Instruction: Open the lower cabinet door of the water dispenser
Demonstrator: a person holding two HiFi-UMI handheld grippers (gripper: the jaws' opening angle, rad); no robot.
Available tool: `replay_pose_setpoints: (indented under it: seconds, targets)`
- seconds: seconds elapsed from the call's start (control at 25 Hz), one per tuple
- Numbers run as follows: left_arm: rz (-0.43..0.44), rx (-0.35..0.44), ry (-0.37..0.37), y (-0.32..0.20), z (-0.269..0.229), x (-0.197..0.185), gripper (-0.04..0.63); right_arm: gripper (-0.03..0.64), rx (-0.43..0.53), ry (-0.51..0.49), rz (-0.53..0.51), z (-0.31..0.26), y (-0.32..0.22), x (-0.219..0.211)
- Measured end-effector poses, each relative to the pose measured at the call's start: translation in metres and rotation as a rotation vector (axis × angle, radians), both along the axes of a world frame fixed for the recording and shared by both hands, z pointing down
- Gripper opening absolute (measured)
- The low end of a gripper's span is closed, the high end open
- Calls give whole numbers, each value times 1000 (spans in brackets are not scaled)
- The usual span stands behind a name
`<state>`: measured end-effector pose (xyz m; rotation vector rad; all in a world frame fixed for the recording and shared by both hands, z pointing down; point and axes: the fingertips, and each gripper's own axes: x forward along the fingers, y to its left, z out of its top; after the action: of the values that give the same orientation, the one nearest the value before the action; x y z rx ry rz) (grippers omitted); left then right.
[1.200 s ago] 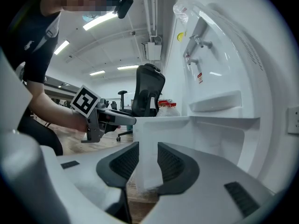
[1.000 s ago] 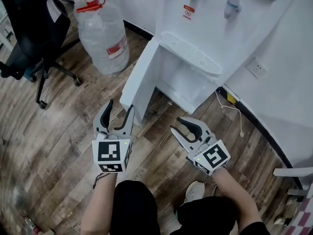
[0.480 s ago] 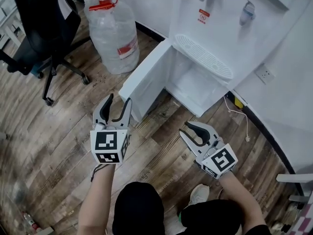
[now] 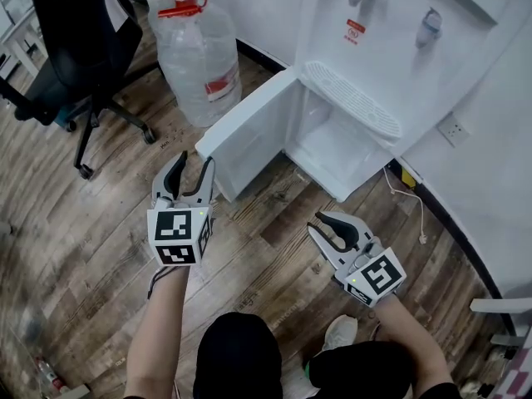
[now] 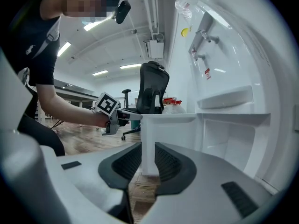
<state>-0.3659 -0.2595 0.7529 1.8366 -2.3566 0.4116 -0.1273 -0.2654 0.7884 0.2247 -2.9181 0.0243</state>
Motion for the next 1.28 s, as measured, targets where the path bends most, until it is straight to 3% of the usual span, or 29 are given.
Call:
replay_pose_setpoints:
  seconds: [0.28, 0.6, 1.28]
  targets:
    - [-21, -4, 12, -3, 0, -22, 201, 90, 2, 6, 1, -3, 0, 2]
    - [-43, -27, -29, -15, 1, -49, 167, 80, 5, 19, 11, 0, -3, 7]
    - [-95, -50, -58, -32, 3, -74, 107, 67, 5, 17, 25, -1, -7, 23]
